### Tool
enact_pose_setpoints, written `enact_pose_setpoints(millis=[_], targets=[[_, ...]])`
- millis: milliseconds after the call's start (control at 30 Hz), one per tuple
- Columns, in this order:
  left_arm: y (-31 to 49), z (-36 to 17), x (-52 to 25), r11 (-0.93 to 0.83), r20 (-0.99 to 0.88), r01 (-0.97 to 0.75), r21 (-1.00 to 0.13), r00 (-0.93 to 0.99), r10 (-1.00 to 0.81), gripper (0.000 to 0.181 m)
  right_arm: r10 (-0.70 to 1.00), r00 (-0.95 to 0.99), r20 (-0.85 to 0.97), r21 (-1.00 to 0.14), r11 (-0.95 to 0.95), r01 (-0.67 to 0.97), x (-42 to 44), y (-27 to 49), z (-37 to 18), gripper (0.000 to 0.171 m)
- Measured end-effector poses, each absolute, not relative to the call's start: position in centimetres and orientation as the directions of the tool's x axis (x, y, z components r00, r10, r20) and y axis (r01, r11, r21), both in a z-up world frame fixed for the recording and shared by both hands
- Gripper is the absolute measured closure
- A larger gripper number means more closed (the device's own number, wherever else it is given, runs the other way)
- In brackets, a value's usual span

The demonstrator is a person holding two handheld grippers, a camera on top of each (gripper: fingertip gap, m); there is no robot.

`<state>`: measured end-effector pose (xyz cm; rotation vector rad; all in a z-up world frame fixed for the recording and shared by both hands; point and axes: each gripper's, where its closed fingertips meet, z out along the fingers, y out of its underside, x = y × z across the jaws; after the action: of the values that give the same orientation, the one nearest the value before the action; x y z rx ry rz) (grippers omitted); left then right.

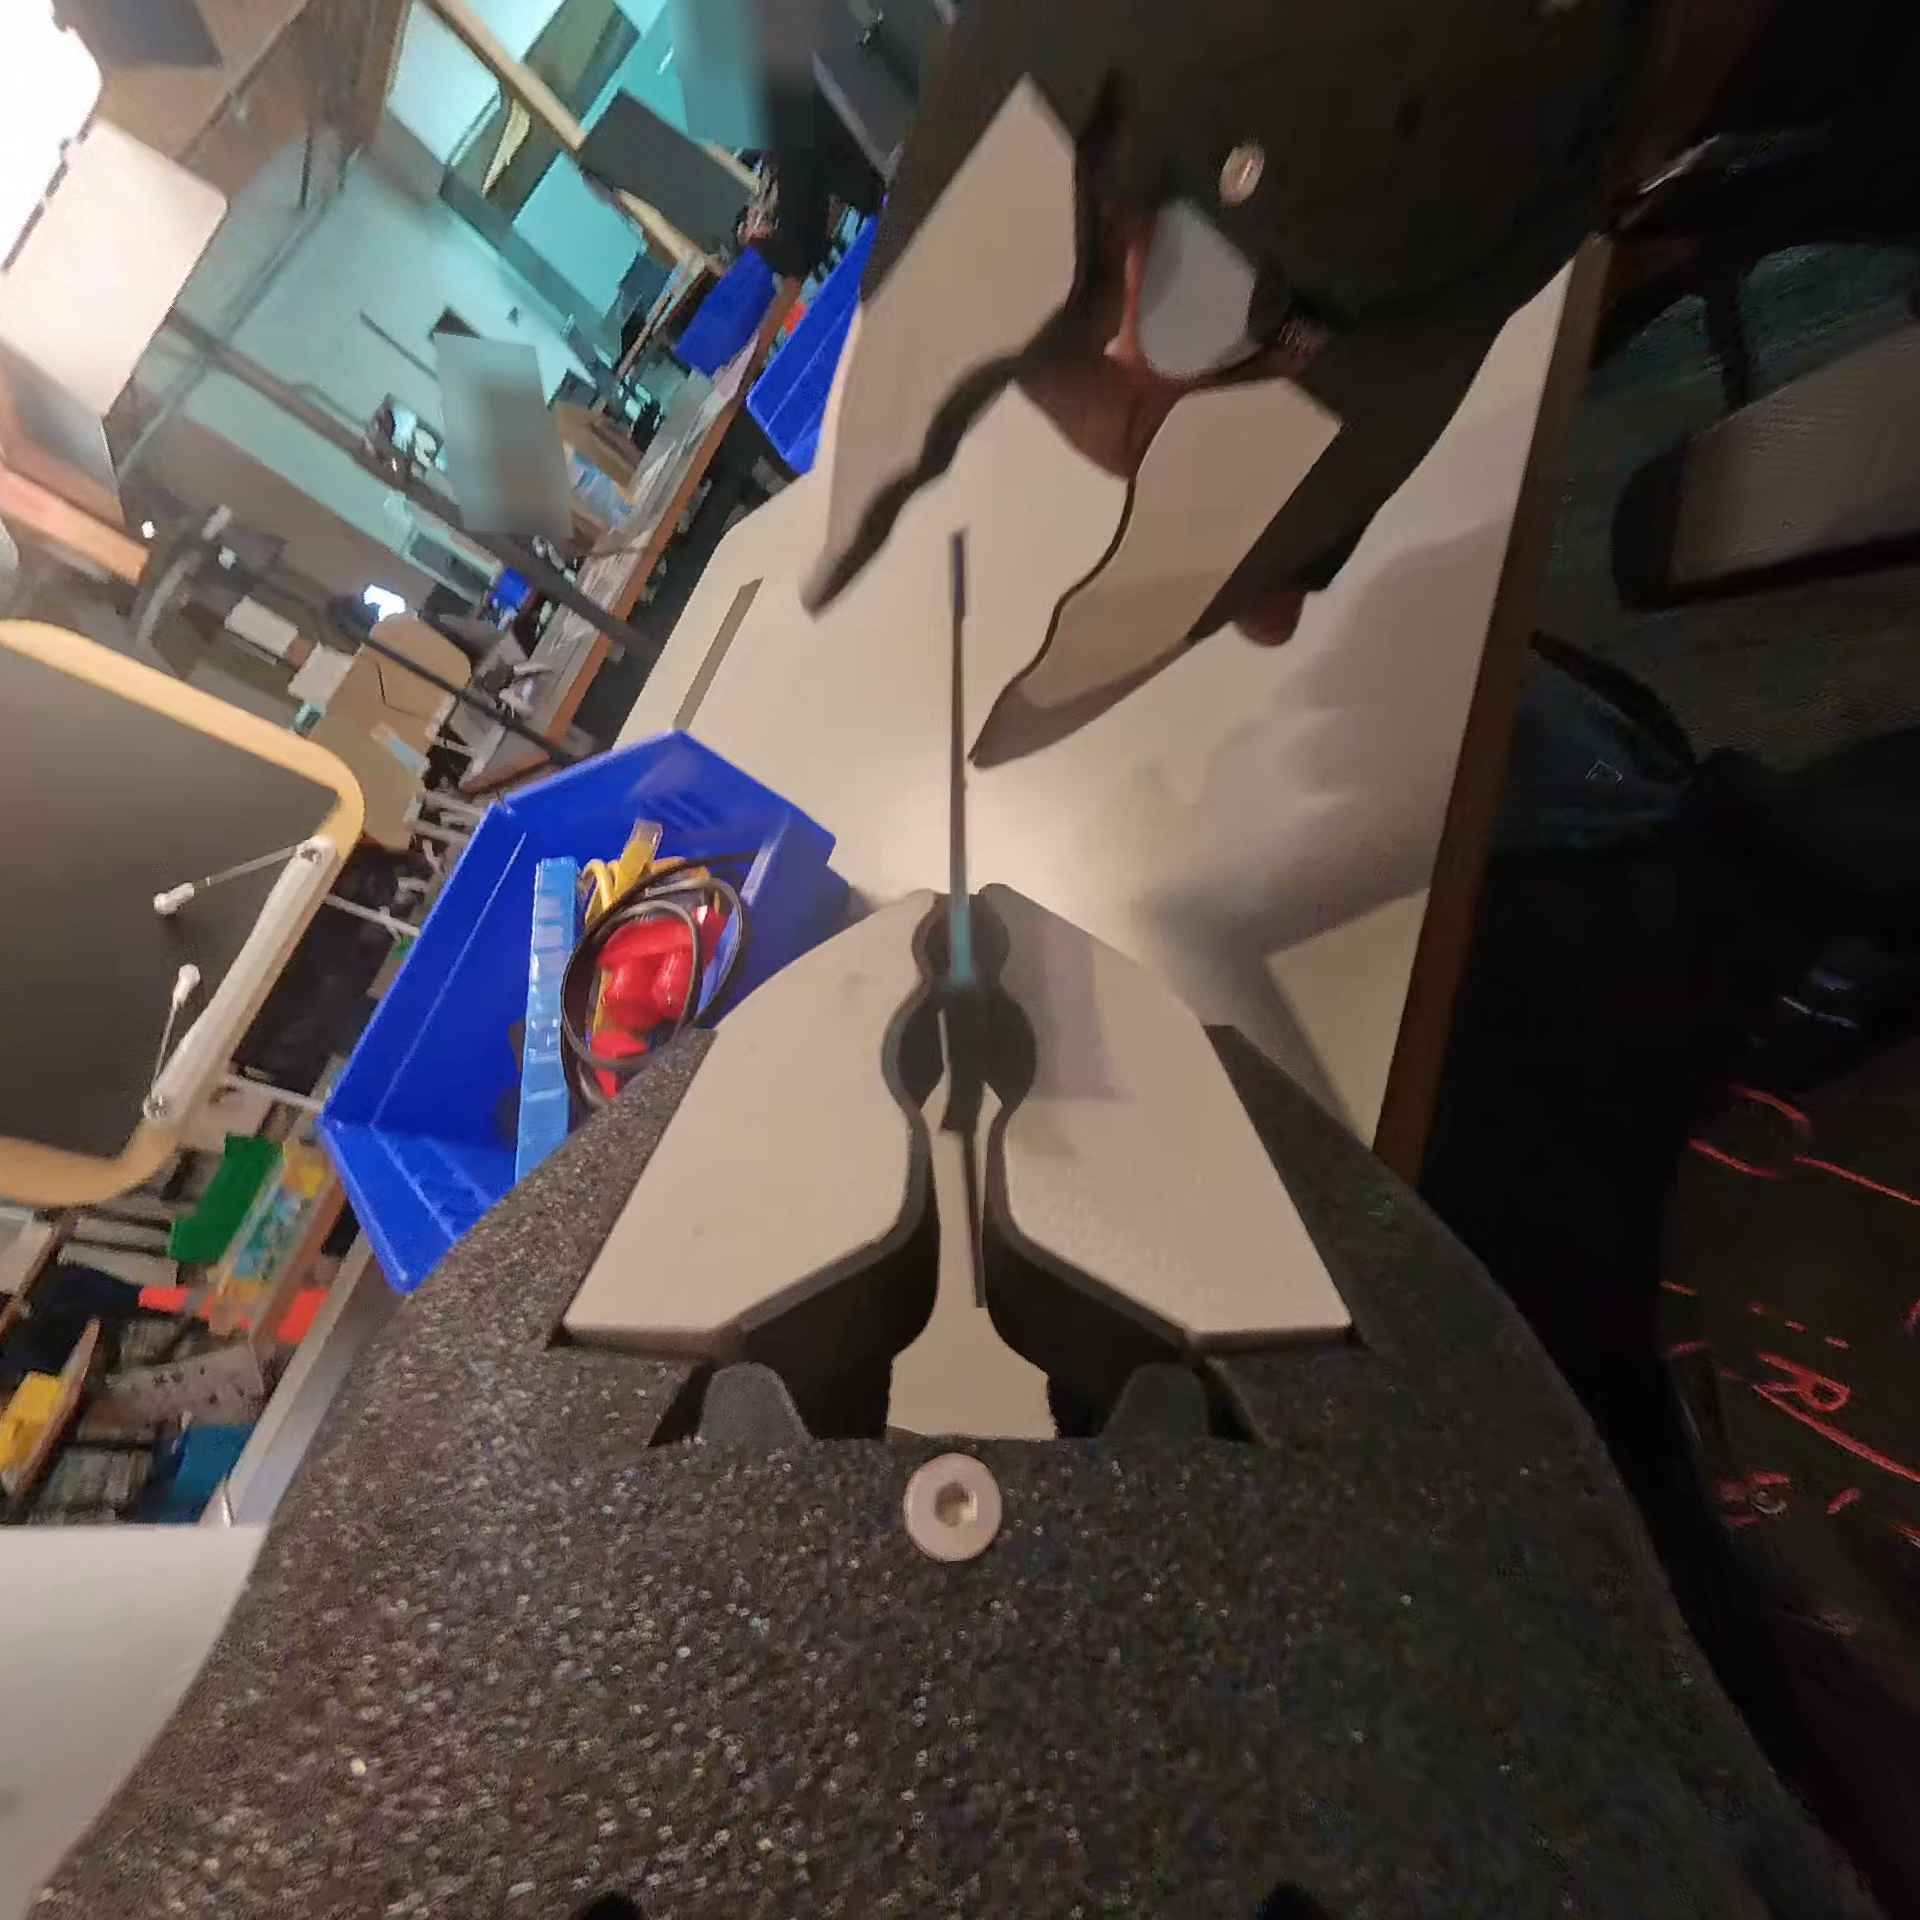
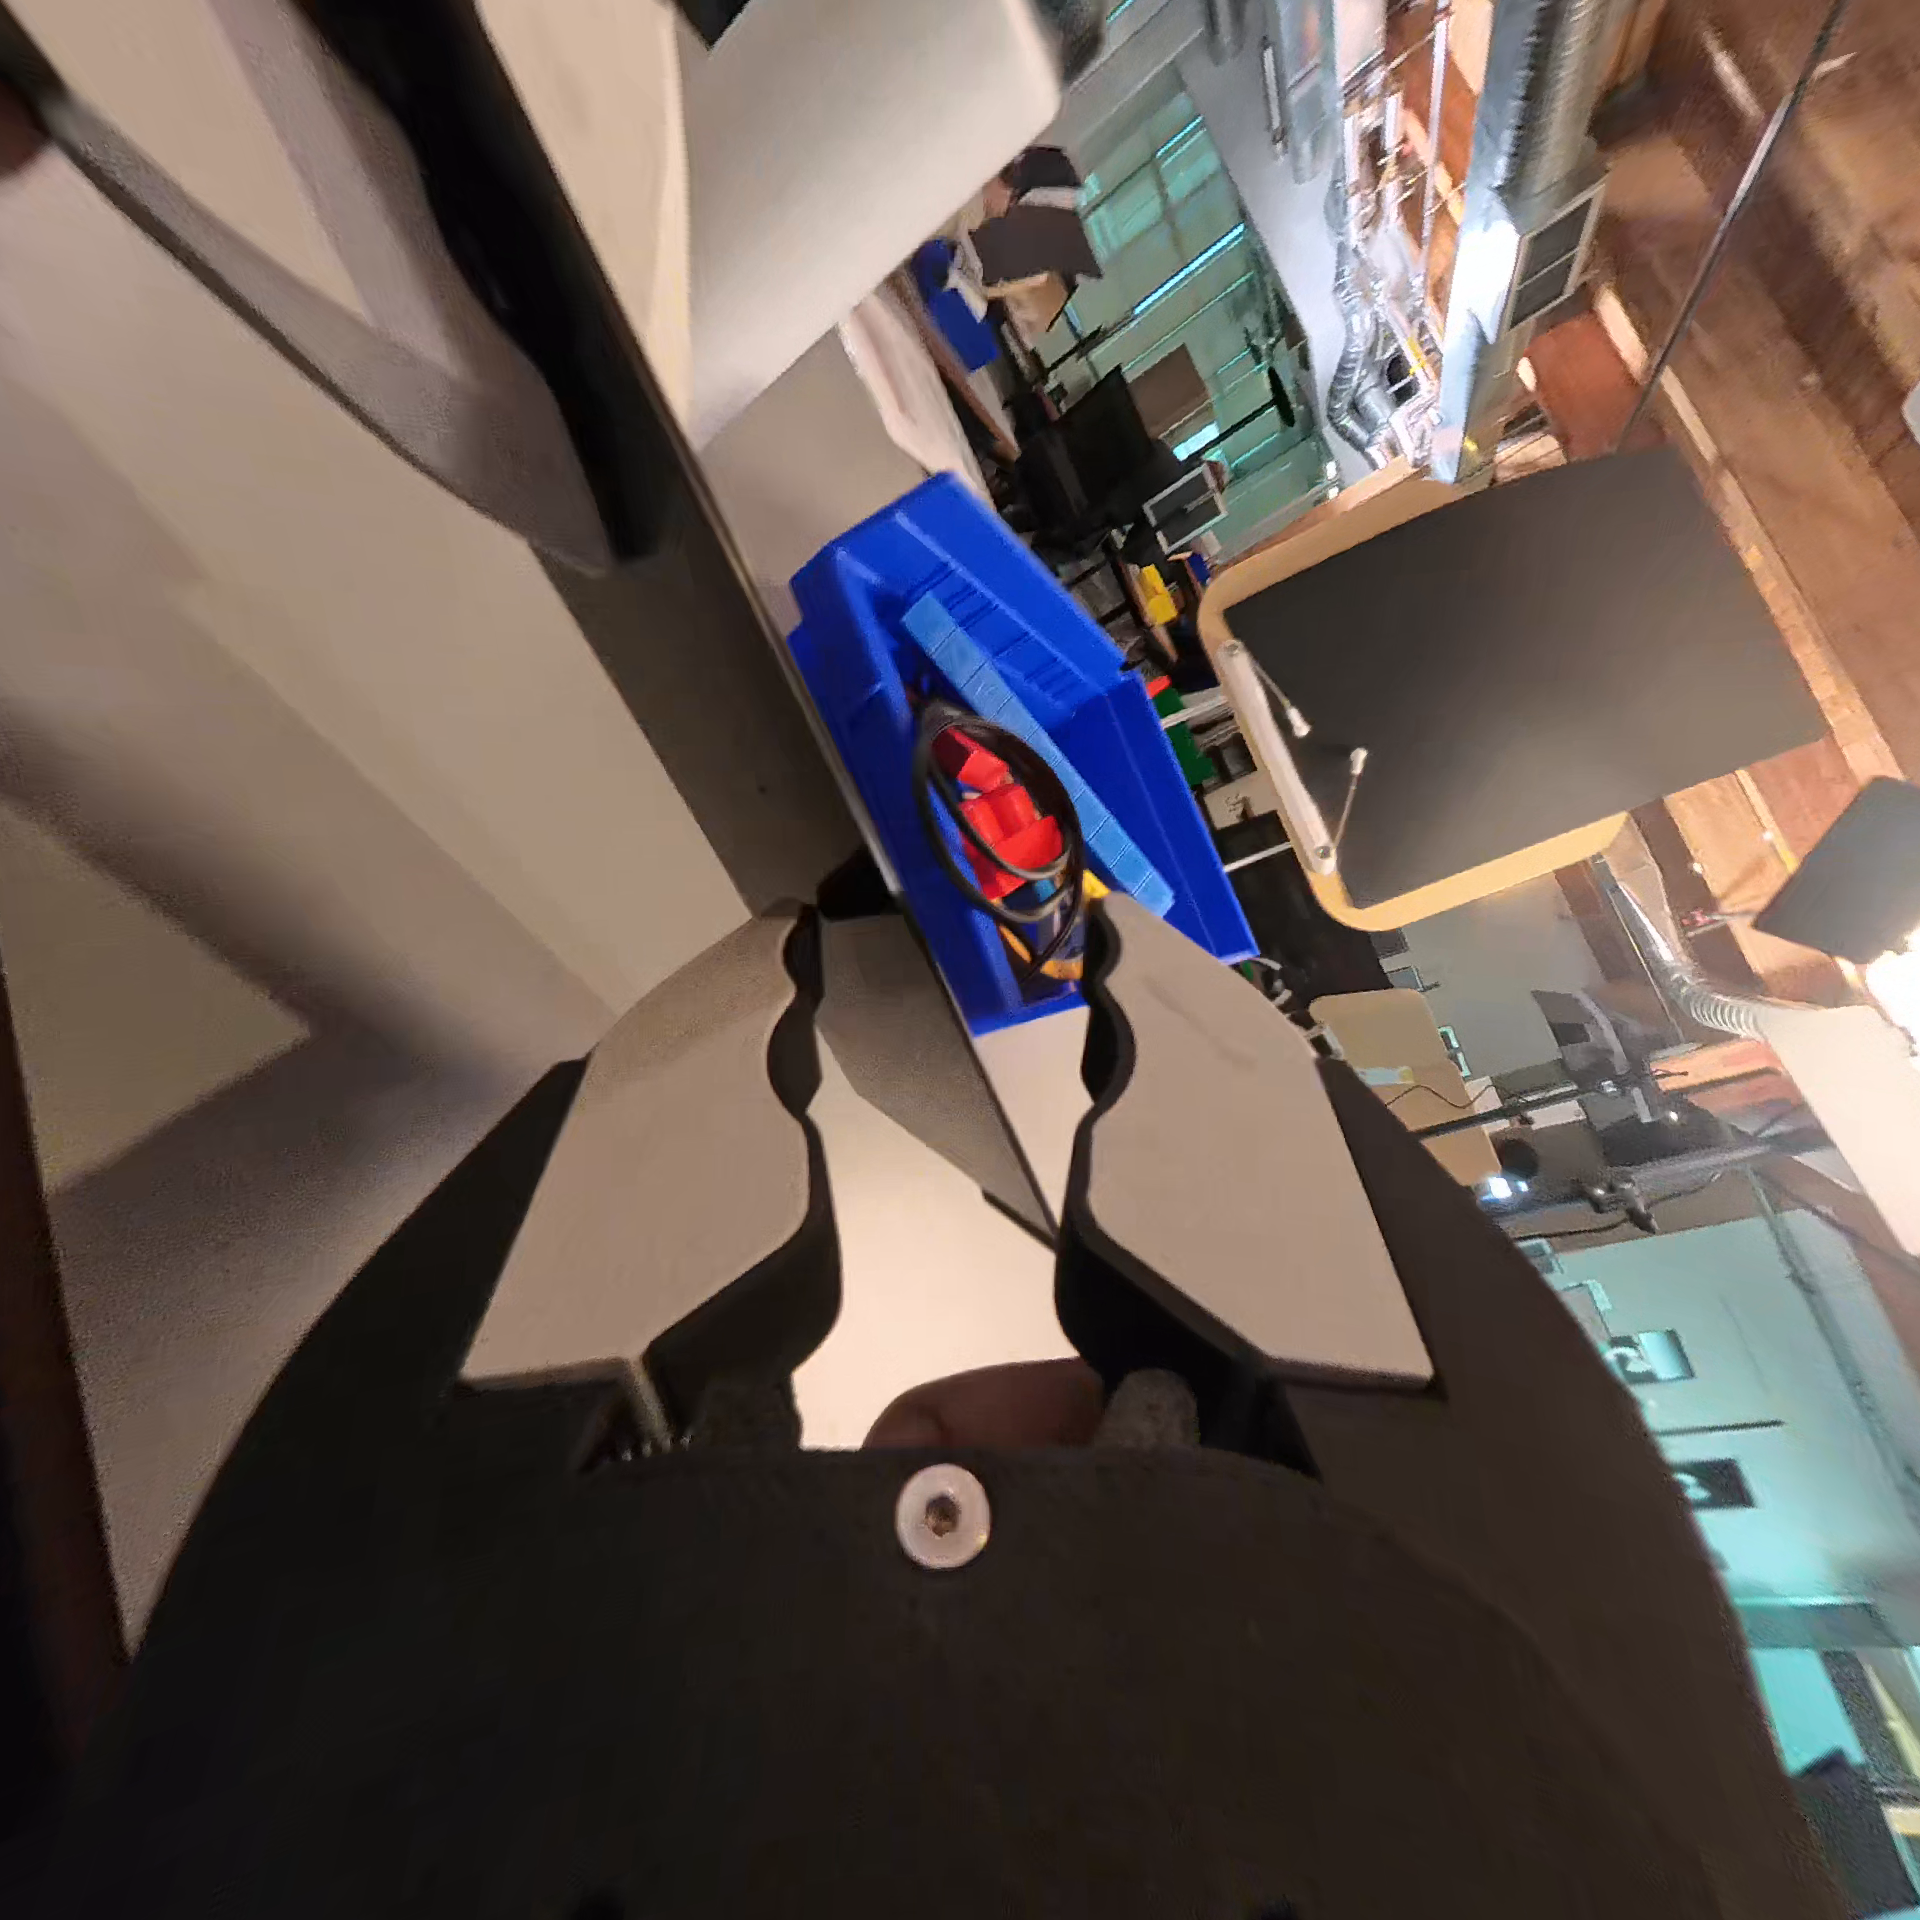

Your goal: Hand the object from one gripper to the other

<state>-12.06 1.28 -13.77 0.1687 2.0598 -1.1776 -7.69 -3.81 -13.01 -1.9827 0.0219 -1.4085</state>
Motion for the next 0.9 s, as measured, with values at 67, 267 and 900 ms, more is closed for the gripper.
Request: enact_pose_setpoints(millis=[67, 267, 900], targets=[[1.0, -13.1, -12.5, 0.521, -0.658, 0.477, -0.708, -0.713, -0.243, 0.176, -0.341, 0.464, 0.818, -0.524, -0.774, 0.354, -7.9, -3.4, -14.4, 0.152], [2.4, -6.4, -13.7, 0.076, -0.504, 0.522, -0.850, -0.761, -0.408, 0.114, -0.473, 0.645, 0.599, -0.770, -0.561, 0.304, -8.6, -2.4, -13.4, 0.169], [0.2, -7.7, -12.4, -0.464, 0.407, -0.400, -0.790, -0.909, 0.091, 0.114, -0.201, 0.960, -0.196, -0.911, 0.400, -0.103, -13.1, -1.2, -5.1, 0.169]])
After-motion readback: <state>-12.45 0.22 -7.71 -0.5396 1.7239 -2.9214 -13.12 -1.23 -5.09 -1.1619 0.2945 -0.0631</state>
